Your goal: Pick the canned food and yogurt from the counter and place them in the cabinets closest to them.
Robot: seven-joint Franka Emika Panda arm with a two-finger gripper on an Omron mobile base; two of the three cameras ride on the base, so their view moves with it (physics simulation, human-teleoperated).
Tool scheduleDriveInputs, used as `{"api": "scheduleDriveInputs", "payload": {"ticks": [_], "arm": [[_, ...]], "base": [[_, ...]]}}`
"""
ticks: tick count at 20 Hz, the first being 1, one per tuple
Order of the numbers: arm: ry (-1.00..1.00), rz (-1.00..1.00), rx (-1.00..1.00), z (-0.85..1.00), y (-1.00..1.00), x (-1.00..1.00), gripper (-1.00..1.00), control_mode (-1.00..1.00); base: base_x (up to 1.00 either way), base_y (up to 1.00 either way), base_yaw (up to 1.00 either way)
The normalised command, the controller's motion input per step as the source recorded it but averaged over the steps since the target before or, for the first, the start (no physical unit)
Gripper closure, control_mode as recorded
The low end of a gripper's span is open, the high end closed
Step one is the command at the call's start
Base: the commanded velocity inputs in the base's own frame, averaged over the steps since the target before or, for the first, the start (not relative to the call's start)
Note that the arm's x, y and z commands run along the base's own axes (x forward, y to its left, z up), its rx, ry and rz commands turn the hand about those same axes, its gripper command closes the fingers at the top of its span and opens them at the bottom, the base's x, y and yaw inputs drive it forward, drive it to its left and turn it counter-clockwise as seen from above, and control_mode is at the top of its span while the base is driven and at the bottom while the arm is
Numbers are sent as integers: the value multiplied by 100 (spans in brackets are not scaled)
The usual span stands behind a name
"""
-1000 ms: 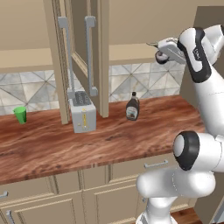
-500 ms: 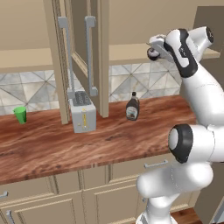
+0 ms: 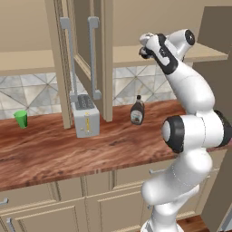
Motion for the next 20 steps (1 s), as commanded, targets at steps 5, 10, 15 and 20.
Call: {"api": "scheduleDriveInputs", "payload": {"ticks": [5, 10, 15, 20], "arm": [[2, -17, 7, 0, 35, 82, 100, -100], [7, -19, 9, 7, 20, 64, -100, -100], [12, -11, 14, 43, -18, -36, -100, -100], [4, 0, 7, 31, -33, -96, -100, -100]], "base": [[0, 0, 0], [0, 0, 0], [0, 0, 0], [0, 0, 0]]}}
